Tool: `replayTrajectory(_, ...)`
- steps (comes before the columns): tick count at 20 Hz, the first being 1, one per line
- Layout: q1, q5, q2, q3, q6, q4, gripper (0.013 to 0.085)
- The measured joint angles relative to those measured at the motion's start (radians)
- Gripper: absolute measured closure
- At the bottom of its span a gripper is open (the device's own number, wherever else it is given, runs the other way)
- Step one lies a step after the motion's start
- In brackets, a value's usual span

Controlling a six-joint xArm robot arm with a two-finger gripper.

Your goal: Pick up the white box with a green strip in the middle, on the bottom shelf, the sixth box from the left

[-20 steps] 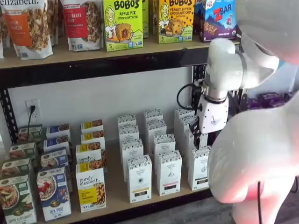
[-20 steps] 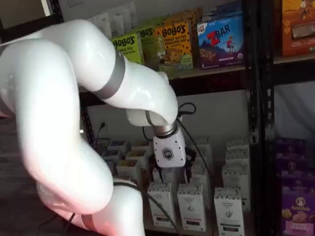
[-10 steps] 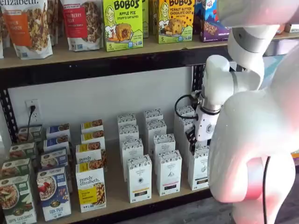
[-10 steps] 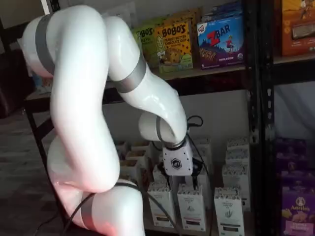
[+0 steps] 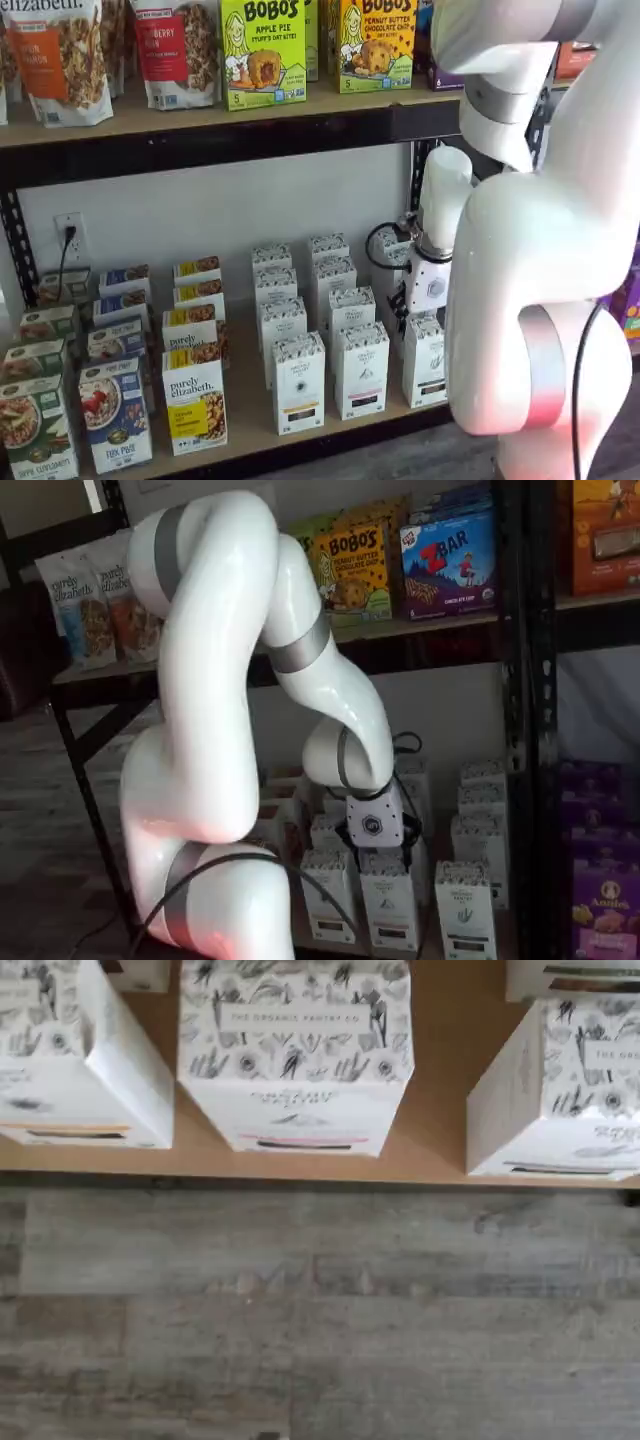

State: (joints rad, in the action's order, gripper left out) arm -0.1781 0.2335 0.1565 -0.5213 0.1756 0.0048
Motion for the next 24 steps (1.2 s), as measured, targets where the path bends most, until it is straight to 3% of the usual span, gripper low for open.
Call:
replayTrajectory(4,-0.025,0.009,0.092,-0.081,-0.083,-0.112,0.013)
replayTrajectory(5,-0.029,0.009,0.113,-0.098,-0.084,-0.118,0.013)
replayTrajectory(8,-0.039,-0.007,0.17,-0.143,-0.058,-0.101,0.013)
replayTrajectory(15,-0.082,-0.005,0.311,-0.287,-0.026,-0.112,0.013)
replayTrajectory(18,-0.099,0.005,0.365,-0.351,-0.04,-0.145,0.013)
replayTrajectory(22,-0.108,0.008,0.442,-0.444,-0.003,-0.116,0.013)
replayTrajectory(24,-0.114,0.01,0.477,-0.49,-0.012,-0.131,0.013)
